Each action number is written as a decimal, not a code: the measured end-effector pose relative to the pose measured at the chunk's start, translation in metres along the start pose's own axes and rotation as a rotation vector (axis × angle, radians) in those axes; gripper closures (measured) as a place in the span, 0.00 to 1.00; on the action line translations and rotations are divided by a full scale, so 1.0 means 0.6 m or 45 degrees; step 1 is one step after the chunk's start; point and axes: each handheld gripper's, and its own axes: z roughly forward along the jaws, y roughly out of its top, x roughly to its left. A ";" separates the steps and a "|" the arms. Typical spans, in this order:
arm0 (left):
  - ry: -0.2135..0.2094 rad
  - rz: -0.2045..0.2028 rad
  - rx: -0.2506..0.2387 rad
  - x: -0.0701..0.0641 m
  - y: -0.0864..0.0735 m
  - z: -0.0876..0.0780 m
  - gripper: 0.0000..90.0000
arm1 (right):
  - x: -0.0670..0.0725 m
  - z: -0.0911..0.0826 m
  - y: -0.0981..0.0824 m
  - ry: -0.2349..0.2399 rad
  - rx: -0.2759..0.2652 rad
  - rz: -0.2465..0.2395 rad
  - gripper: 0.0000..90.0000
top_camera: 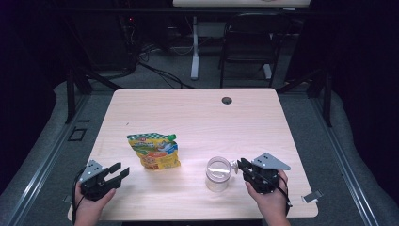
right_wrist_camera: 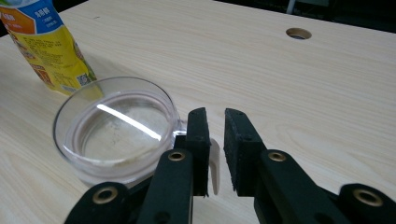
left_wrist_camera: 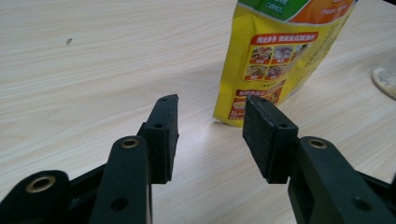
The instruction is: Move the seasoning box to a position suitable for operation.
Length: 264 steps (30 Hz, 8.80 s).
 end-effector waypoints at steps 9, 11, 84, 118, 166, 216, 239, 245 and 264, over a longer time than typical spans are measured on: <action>0.017 -0.012 -0.006 0.005 -0.005 -0.008 0.65 | 0.005 0.020 0.003 0.025 0.000 0.020 0.90; 0.018 -0.012 -0.005 0.005 -0.006 -0.010 0.65 | 0.005 0.021 0.003 0.031 0.000 0.021 0.91; 0.054 -0.015 0.002 0.002 -0.011 -0.017 0.68 | -0.027 0.030 -0.019 0.177 -0.066 0.293 1.00; 0.061 -0.015 0.002 0.002 -0.012 -0.016 0.68 | -0.051 0.044 -0.040 0.292 -0.062 0.536 1.00; 0.044 0.006 0.006 -0.001 -0.010 -0.015 0.63 | -0.048 0.084 -0.058 0.199 0.129 0.189 0.89; -0.356 0.094 0.006 -0.034 0.056 0.074 0.72 | -0.087 0.049 -0.085 0.171 0.087 0.364 0.69; -0.433 0.061 0.004 -0.060 0.062 0.071 0.80 | -0.090 0.051 -0.085 0.170 0.081 0.389 0.70; -0.457 0.017 0.010 -0.060 0.062 0.081 0.73 | -0.089 0.051 -0.086 0.165 0.079 0.390 0.69; -0.532 -0.039 0.063 -0.057 0.060 0.128 0.54 | -0.100 0.024 -0.104 0.118 0.070 0.423 0.69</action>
